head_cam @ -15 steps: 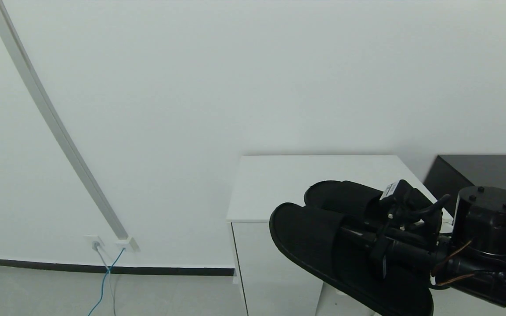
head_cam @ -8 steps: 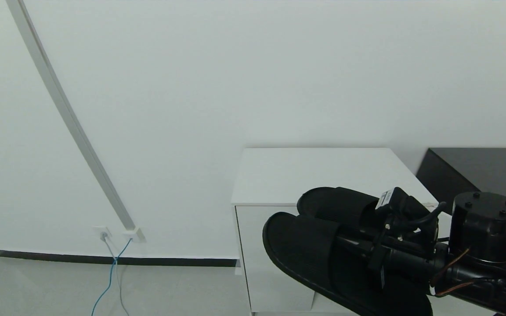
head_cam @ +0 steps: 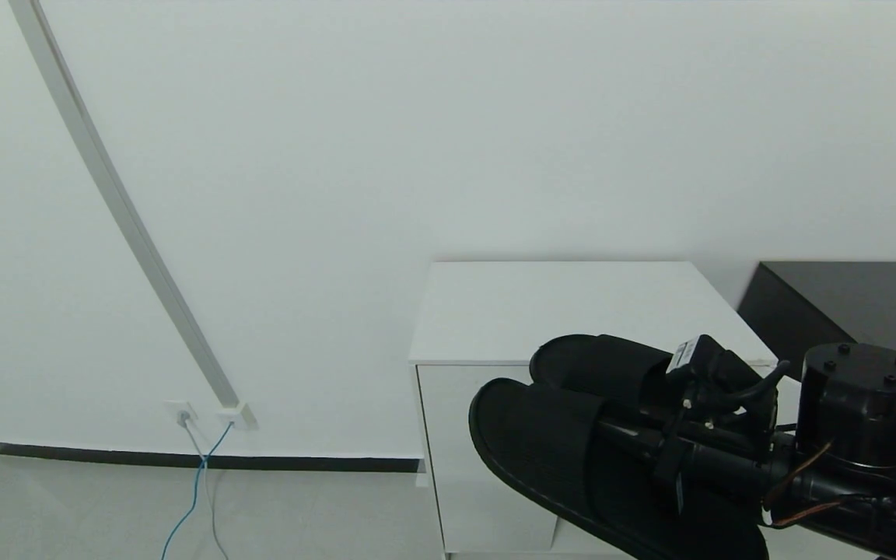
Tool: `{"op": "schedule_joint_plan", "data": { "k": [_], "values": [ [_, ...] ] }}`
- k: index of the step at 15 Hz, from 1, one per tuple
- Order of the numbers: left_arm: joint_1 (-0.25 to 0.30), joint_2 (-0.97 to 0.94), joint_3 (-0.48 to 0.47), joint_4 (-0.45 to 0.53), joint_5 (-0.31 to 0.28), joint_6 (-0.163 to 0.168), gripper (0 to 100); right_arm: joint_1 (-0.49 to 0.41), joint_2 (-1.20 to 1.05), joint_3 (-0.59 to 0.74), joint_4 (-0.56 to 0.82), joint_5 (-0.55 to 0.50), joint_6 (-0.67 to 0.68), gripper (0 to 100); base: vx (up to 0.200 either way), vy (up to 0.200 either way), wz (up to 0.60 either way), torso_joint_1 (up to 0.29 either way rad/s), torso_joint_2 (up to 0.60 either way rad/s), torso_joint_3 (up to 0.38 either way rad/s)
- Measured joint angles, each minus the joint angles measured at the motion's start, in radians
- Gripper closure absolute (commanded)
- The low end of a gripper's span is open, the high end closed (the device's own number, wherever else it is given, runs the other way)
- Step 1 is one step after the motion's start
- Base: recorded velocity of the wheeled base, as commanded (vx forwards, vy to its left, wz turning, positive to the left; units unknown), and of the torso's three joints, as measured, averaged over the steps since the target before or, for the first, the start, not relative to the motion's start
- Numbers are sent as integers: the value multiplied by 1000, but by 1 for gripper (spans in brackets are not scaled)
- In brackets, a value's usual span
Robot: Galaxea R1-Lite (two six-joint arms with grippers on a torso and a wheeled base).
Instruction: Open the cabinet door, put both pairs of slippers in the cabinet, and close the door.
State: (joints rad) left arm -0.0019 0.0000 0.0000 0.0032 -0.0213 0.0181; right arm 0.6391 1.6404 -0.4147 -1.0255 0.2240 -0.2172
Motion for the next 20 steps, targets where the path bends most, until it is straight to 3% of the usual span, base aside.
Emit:
{"op": "schedule_joint_plan", "data": {
  "k": [4,20],
  "values": [
    [0,0,0,0,0,0,100,0,0,2,0,-3,-1,100,0,0,0,0,0,0],
    [0,0,0,0,0,2,100,0,6,9,3,-3,-1,100,0,-200,0,3,2,3]
  ]
}}
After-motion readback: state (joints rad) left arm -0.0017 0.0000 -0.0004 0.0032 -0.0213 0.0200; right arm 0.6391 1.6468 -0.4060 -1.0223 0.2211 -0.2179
